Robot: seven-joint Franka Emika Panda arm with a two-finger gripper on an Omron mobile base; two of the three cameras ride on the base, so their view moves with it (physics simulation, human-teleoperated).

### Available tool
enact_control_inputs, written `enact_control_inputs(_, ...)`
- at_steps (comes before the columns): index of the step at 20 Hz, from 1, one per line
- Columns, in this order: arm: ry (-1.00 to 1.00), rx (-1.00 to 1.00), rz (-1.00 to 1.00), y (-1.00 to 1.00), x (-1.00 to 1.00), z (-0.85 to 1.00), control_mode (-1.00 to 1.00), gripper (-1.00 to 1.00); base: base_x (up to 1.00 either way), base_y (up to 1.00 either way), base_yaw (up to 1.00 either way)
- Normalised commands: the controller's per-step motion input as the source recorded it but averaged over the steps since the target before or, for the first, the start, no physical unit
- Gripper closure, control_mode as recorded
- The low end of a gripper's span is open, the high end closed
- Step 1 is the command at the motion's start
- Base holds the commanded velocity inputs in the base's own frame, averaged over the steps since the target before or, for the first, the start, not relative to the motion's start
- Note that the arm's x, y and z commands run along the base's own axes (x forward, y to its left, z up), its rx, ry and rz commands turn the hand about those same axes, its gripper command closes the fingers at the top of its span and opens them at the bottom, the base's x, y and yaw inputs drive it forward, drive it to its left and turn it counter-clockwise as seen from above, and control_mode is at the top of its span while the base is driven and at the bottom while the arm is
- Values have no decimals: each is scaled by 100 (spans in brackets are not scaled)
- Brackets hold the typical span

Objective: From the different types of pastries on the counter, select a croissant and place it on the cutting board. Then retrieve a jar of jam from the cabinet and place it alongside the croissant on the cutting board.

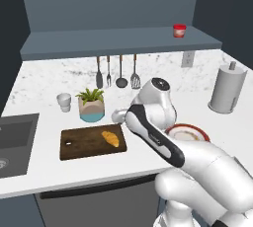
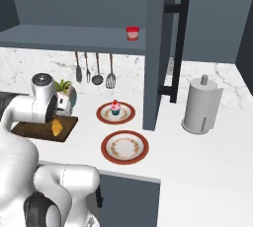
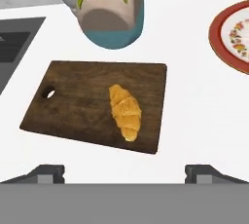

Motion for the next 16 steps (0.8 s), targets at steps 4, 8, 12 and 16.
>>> enact_control_inputs(4, 0, 0, -2, -69, -34, 87, -100, -100, 0, 0, 0)
enact_control_inputs(8, 0, 0, -4, -61, -19, 100, -100, -100, 0, 0, 0)
enact_control_inputs(12, 0, 0, -5, -45, -30, 100, -100, -100, 0, 0, 0)
enact_control_inputs(16, 0, 0, -12, -42, -38, 100, -100, -100, 0, 0, 0)
